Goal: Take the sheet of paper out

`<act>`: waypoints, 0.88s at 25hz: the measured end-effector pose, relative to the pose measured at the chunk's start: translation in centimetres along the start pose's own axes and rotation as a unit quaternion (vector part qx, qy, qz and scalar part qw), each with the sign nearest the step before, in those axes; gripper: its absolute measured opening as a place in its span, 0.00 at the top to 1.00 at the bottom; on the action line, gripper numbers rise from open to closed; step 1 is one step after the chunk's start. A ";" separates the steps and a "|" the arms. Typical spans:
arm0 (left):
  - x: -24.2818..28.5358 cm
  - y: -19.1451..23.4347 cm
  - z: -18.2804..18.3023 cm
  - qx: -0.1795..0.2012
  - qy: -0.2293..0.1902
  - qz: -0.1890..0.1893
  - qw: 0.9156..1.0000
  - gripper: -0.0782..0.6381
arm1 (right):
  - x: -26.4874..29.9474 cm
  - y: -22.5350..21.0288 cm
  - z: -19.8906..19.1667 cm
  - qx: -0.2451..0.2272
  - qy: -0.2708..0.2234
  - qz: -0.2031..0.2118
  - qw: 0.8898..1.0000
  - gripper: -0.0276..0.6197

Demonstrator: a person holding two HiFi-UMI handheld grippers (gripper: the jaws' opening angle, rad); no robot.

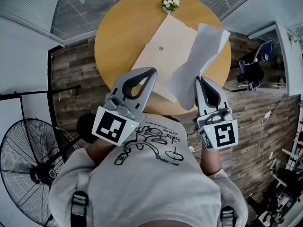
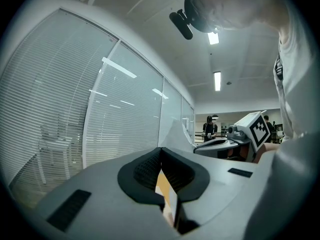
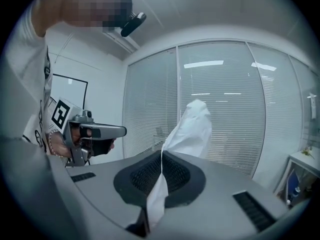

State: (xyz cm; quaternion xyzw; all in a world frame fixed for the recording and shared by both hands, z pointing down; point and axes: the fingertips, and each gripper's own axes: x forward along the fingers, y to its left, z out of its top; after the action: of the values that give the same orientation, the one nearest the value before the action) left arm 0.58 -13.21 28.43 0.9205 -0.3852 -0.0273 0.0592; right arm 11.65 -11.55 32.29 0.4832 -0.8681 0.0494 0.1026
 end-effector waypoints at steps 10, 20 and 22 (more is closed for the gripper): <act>-0.7 -0.7 0.3 0.003 -0.003 0.002 1.000 0.86 | -2.6 1.2 2.0 -0.006 -0.027 -0.005 1.000 0.94; -0.9 -1.6 0.5 0.002 -0.005 0.000 1.000 0.86 | -3.8 1.6 2.6 -0.010 -0.033 -0.004 0.999 0.94; -0.7 -1.8 0.6 0.002 -0.005 -0.001 1.000 0.86 | -3.9 1.3 2.6 -0.010 -0.032 -0.004 0.999 0.94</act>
State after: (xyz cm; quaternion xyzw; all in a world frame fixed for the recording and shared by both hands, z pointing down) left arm 1.33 -11.49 27.64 0.9208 -0.3848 -0.0313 0.0550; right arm 12.20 -8.11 28.90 0.4872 -0.8693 0.0252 0.0796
